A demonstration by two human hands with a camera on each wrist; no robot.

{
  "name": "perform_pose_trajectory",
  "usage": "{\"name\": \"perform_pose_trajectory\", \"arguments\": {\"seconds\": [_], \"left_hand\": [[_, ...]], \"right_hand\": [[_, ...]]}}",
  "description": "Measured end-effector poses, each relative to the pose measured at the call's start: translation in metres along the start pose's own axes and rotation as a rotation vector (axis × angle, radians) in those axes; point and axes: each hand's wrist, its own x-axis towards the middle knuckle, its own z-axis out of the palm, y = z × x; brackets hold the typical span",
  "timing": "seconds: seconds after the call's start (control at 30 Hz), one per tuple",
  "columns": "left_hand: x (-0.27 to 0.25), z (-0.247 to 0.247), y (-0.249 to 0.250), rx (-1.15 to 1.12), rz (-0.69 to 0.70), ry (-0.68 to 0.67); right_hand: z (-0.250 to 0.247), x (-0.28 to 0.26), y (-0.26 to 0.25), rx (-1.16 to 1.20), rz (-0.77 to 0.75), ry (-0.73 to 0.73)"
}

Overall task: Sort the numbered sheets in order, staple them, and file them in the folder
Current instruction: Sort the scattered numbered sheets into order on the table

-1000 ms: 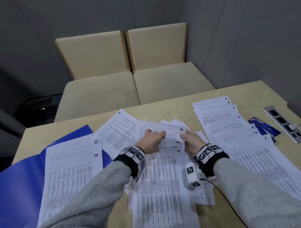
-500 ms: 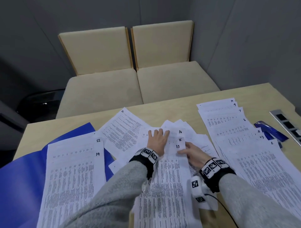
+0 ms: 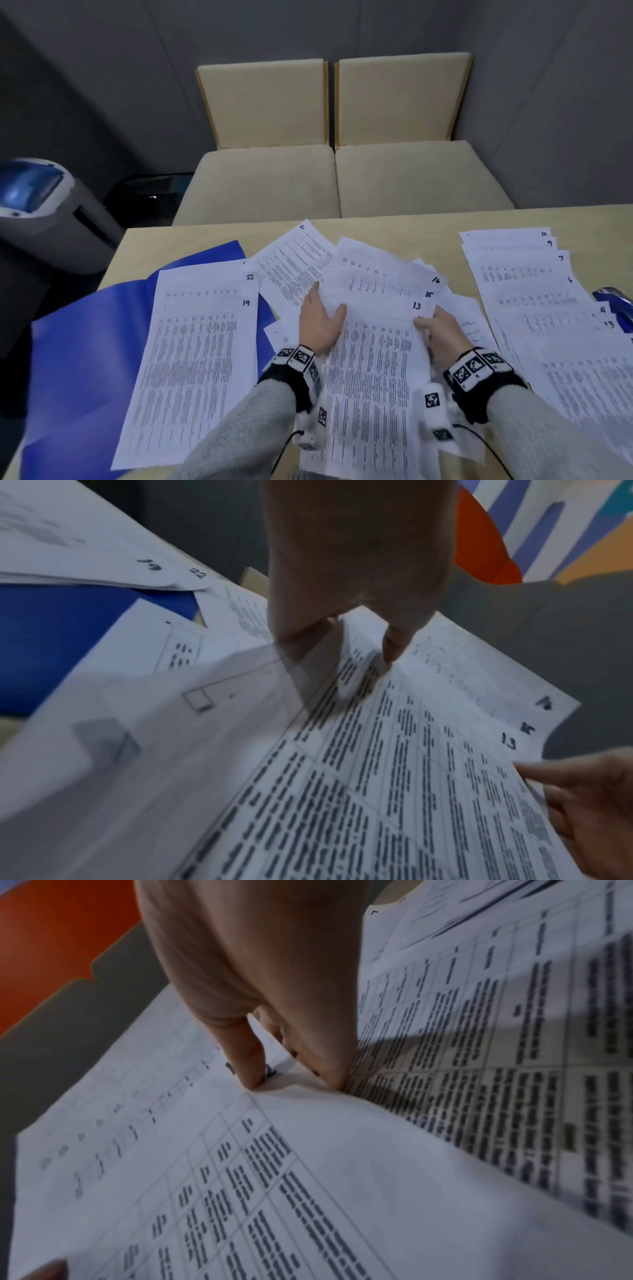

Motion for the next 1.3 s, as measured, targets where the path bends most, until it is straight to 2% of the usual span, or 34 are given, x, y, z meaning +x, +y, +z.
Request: {"name": "perform_pose_trajectory", "arguments": {"seconds": [0.07,0.17,0.33,0.5,0.6,0.73,0.83,1.0,1.1,1.23,1.3], "left_hand": [[-0.004,-0.005,0.005,-0.118,-0.021,-0.083],[-0.008,-0.010,0.014,-0.158,-0.035,-0.137],[-0.014,-0.027,0.014,-0.128,-0.048,-0.123],[-0.014,-0.092,-0.012,-0.232,-0.144,-0.097],[-0.023,-0.144,-0.047,-0.263,-0.235,-0.047],[-0.064,-0.205,-0.106,-0.109,-0.389,0.075],[-0.090,-0.225,-0.145,-0.031,-0.494,0.149],[-0.090,-0.221,-0.186,0.212,-0.587,0.186],[-0.081,-0.212,-0.187,0.323,-0.619,0.207],[-0.076,-0.208,-0.180,0.356,-0.673,0.246],[-0.074,-0.201,-0.172,0.400,-0.729,0.321]], "right_hand": [[-0.004,0.001,0.000,0.070,0.000,-0.002],[-0.007,0.003,0.002,0.132,-0.014,0.032],[0.010,-0.001,-0.004,0.114,-0.050,-0.014],[0.062,-0.005,-0.016,0.042,-0.049,-0.116],[0.099,-0.019,-0.015,-0.156,-0.082,-0.247],[0.113,-0.019,0.016,-0.766,-0.371,-0.161],[0.106,-0.019,0.037,-1.122,-0.476,-0.088],[0.097,-0.019,0.048,-1.166,-0.536,-0.102],[0.096,-0.018,0.047,-1.145,-0.513,-0.109],[0.084,-0.019,0.041,-1.047,-0.517,-0.151],[0.070,-0.017,0.036,-1.068,-0.527,-0.107]]}}
